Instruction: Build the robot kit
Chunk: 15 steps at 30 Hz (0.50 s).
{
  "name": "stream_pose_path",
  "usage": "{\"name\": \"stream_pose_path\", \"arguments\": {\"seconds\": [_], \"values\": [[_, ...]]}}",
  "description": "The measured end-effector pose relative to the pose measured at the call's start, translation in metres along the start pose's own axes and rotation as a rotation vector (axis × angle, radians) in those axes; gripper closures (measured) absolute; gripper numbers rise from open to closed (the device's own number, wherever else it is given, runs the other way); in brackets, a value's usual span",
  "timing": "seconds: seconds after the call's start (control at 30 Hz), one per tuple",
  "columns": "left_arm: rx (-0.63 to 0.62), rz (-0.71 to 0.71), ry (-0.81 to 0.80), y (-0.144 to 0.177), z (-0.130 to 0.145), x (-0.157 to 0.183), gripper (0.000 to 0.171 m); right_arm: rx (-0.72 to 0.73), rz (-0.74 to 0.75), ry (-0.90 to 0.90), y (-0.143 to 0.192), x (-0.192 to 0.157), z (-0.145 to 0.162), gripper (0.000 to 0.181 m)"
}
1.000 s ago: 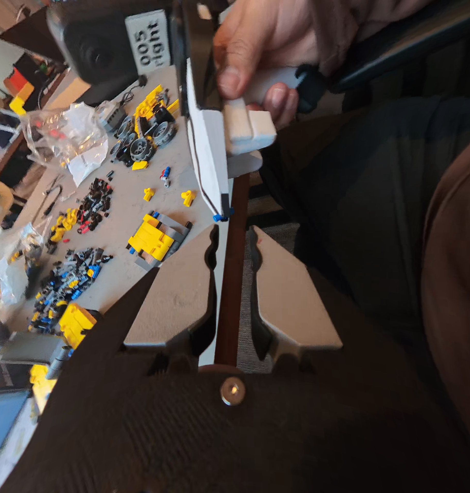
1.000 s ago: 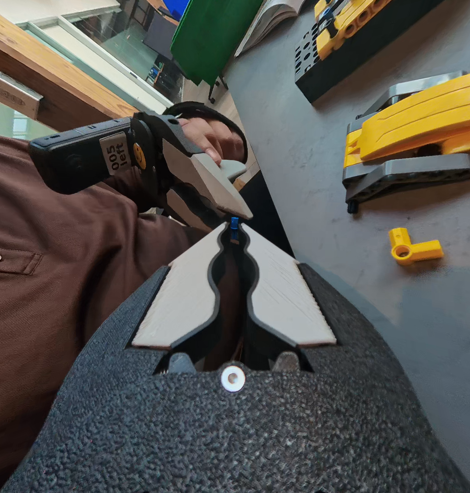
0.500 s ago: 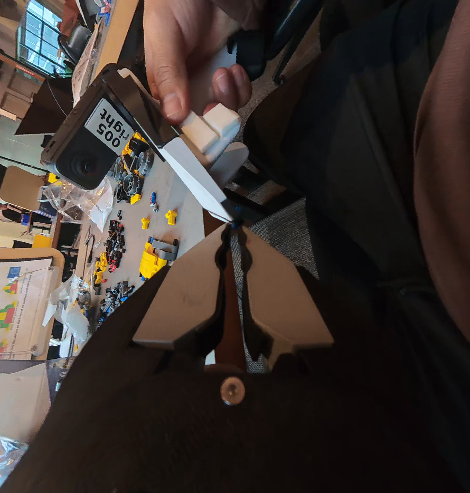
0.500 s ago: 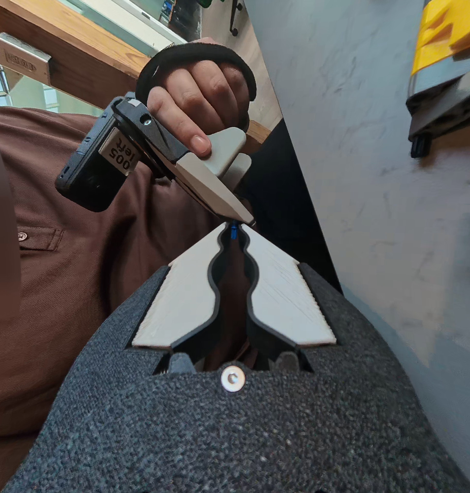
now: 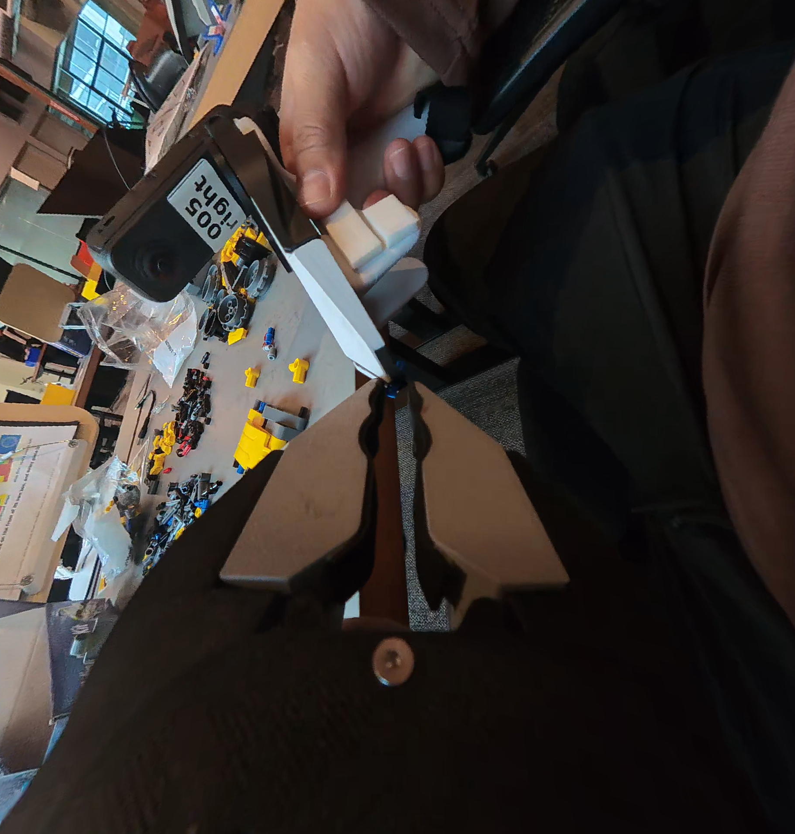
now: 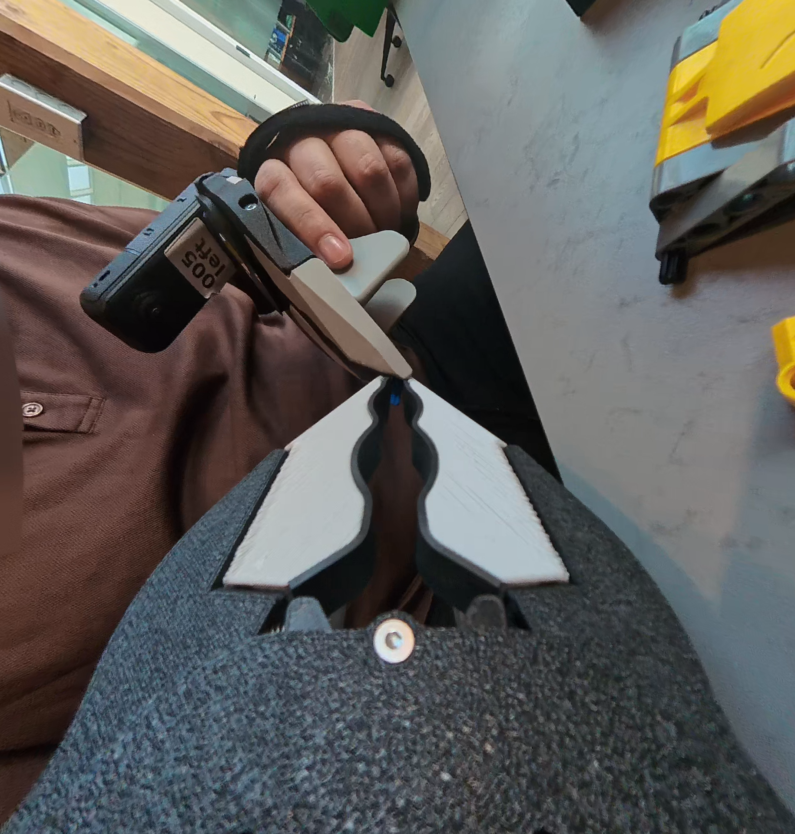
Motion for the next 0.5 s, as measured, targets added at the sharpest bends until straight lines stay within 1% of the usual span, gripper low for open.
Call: {"name": "stream_pose_path", "arguments": {"seconds": [0.13, 0.2, 0.33, 0.4, 0.5], "values": [[-0.009, -0.007, 0.010, -0.002, 0.002, -0.001, 0.166, 0.002, 0.014, 0.002, 0.000, 0.002, 0.000, 0.176], [-0.024, -0.006, 0.006, -0.002, 0.004, 0.000, 0.170, 0.005, 0.015, -0.006, 0.001, 0.003, 0.000, 0.177], [-0.026, -0.040, 0.029, 0.000, 0.004, -0.006, 0.170, 0.035, 0.024, 0.020, 0.004, 0.002, -0.005, 0.176], [-0.022, -0.047, 0.067, 0.000, 0.005, -0.010, 0.171, 0.051, 0.071, 0.070, 0.008, 0.003, -0.007, 0.175], [-0.030, -0.060, 0.157, 0.001, 0.013, -0.018, 0.170, 0.075, 0.194, 0.173, 0.018, 0.007, -0.010, 0.173]]}}
Point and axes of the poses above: each gripper's, where its closed fingertips meet, y back along the fingers, z out of its underside, x = y × z across the jaws, the point moved 2 cm from there along y, back along the fingers, and after that the axes turned 14 degrees about z, right-handed, at the moved point
